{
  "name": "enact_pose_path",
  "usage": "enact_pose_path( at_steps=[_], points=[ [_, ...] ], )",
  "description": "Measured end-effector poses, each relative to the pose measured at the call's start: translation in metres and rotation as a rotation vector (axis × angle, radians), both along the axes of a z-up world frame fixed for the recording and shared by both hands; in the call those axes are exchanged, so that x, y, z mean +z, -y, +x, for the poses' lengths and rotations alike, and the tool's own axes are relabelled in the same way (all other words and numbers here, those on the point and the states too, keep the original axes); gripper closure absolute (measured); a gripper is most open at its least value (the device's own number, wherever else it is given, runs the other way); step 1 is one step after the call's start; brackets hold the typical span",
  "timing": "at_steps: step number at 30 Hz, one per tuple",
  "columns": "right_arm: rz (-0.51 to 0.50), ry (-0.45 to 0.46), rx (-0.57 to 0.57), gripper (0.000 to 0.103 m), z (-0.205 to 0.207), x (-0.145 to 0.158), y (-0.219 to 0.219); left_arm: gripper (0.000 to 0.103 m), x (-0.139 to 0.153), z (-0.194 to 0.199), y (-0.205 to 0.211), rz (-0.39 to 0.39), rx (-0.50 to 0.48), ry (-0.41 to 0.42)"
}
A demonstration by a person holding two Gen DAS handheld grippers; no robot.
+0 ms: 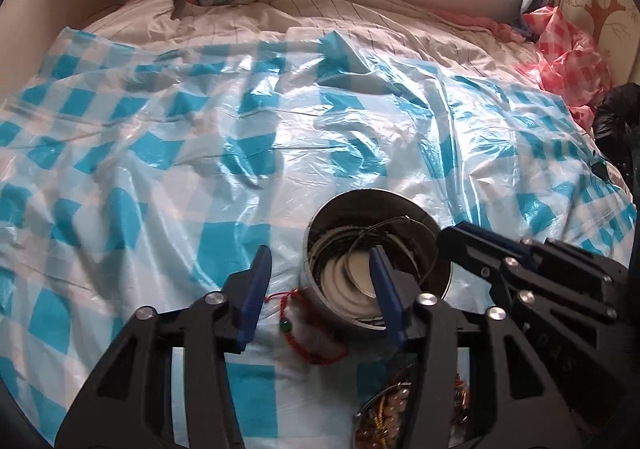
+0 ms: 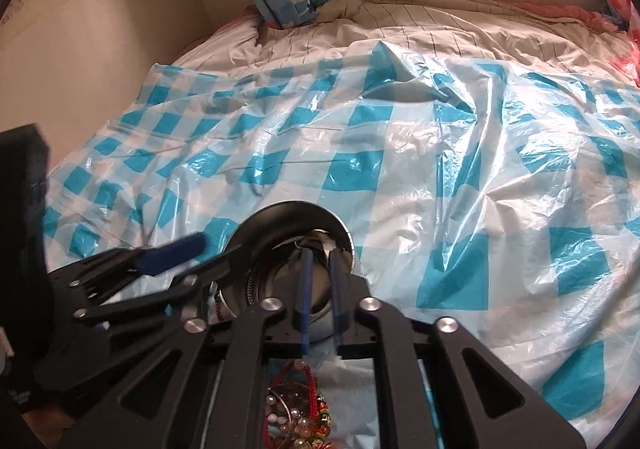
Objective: Organize jewelry
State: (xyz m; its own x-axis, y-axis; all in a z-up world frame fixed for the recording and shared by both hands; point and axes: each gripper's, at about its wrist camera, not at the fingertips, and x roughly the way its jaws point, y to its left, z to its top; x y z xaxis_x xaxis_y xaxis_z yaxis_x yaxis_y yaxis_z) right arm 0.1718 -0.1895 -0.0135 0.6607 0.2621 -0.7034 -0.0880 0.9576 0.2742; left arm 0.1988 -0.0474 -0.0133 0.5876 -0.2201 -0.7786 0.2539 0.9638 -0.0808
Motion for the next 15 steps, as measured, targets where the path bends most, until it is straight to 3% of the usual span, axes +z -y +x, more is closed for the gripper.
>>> enact_pose_path(
  at_steps=[2,15],
  points=[
    [0.005,0.010,-0.013,0.079,-0.001,0.001,0.004,0.055,0.000,-0.003,-0.006,0.001,0.010,-0.001],
    [0.032,0.014,-0.142,0.079,-0.020,0.001,0.043,0.054,-0.017,-0.033,-0.044,-0.016,0.070,-0.059]
  ],
)
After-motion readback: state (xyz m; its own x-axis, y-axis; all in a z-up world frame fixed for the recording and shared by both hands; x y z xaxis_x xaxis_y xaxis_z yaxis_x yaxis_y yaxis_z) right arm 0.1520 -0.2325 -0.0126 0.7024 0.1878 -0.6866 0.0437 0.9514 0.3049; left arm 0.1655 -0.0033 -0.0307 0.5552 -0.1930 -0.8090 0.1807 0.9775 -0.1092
